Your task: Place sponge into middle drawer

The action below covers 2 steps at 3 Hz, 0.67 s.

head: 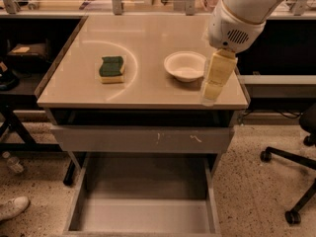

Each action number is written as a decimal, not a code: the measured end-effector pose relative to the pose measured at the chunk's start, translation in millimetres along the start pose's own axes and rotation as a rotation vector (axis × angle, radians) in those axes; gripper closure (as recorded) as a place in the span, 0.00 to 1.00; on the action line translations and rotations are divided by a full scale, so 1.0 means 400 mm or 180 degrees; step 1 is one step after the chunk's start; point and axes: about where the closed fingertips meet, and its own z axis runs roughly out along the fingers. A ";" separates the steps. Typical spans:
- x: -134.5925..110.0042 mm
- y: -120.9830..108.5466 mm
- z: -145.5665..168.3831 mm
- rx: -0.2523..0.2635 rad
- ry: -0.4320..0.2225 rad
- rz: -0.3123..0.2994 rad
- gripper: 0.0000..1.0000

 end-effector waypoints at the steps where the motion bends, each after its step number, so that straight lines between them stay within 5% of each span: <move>1: -0.006 0.000 0.004 0.0026 -0.0033 0.0011 0.00; 2: -0.102 -0.014 0.064 -0.0081 -0.0314 -0.0005 0.00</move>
Offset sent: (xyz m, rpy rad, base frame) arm 0.0358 0.1015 -0.0282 0.2310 0.0454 0.0680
